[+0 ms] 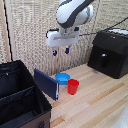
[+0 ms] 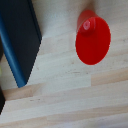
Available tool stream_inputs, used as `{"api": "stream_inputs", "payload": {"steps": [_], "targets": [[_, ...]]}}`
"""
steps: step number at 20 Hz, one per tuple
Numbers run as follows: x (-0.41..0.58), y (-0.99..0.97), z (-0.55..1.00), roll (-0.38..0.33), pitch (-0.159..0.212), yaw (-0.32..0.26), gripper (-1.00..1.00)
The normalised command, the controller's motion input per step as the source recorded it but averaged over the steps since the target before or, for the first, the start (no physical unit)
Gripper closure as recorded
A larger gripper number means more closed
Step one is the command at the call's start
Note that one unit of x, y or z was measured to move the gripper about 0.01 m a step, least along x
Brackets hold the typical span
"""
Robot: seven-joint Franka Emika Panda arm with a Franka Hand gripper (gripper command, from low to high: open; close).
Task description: Please find the red cup among the items before you. Carefully move your gripper towards it and gently hold it. Locate the front section of the organizer in front of you. Transfer the red cup above the front section and let go, placing it within that section.
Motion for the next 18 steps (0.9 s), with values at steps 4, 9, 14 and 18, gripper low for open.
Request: {"api": "stream_inputs", "payload": {"steps": [4,9,14,18], "targets": [[-0.269,-0.45,-0.11,0.070,0.017,-0.018,-1.00],[-0.351,-0.53,-0.08,0.098,0.032,-0.030,-1.00],[-0.342,-0.52,-0.17,0.082,0.031,-0.023,-1.00],[-0.311,-0.46,-0.29,0.066,0.008,-0.012,-1.00]]}}
